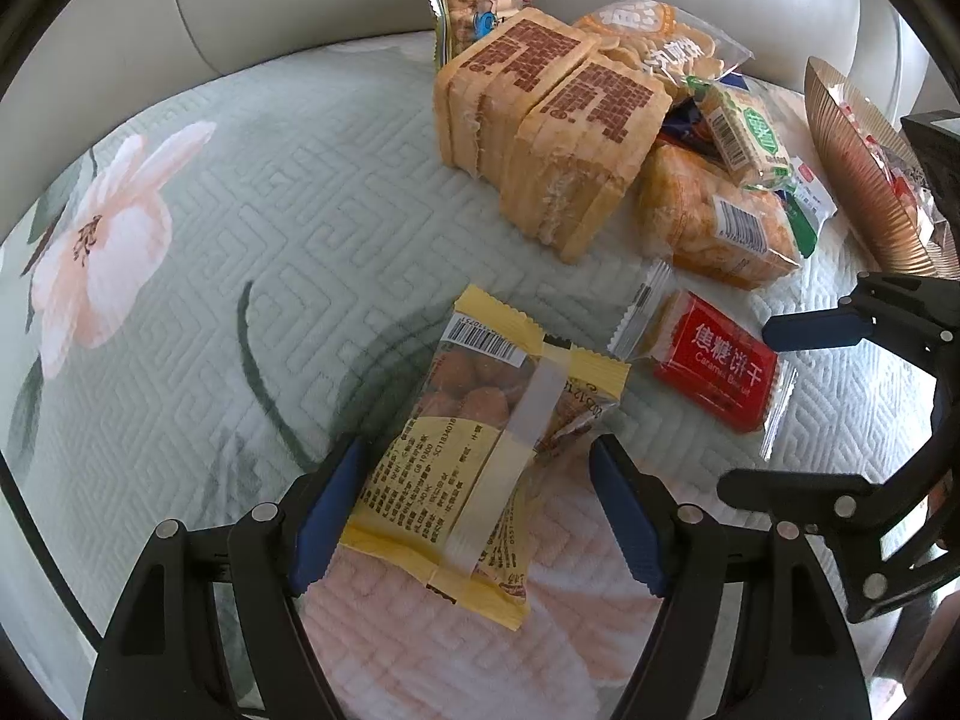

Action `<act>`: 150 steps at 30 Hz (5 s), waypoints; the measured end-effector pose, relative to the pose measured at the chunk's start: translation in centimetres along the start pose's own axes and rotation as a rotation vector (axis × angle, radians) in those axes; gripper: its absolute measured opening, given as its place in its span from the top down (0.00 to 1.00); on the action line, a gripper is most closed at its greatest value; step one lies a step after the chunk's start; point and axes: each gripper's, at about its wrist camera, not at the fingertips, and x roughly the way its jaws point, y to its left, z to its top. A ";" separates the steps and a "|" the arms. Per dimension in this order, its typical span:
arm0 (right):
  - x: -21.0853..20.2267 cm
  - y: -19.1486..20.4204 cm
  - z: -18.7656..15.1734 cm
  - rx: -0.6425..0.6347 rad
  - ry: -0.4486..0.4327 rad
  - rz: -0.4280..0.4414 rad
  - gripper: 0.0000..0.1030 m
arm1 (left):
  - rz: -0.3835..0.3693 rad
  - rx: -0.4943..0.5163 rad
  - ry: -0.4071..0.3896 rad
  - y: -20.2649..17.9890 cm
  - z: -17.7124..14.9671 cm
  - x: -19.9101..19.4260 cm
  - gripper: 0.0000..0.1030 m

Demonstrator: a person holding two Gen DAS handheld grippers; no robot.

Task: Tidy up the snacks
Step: 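Close left tool on the yellow wafer pack while right tool grasps the red packet, then lift the yellow wafer pack with left tool while right tool lifts the red packet, then carry both packs over the amber plate and open both tools to drop them, then move both open tools back to the snack pile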

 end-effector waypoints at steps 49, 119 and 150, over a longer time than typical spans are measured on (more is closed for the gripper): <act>-0.7 1.1 -1.4 -0.008 -0.053 -0.090 0.58 | 0.014 -0.063 -0.095 1.1 1.0 -2.0 0.60; -18.6 -10.3 -1.1 0.305 -0.470 -0.060 0.60 | -0.053 0.014 -0.218 -8.0 14.9 -9.1 0.65; -26.5 -18.9 -6.9 0.535 -0.499 -0.105 0.33 | -0.034 0.099 -0.099 -14.2 16.5 -11.1 0.34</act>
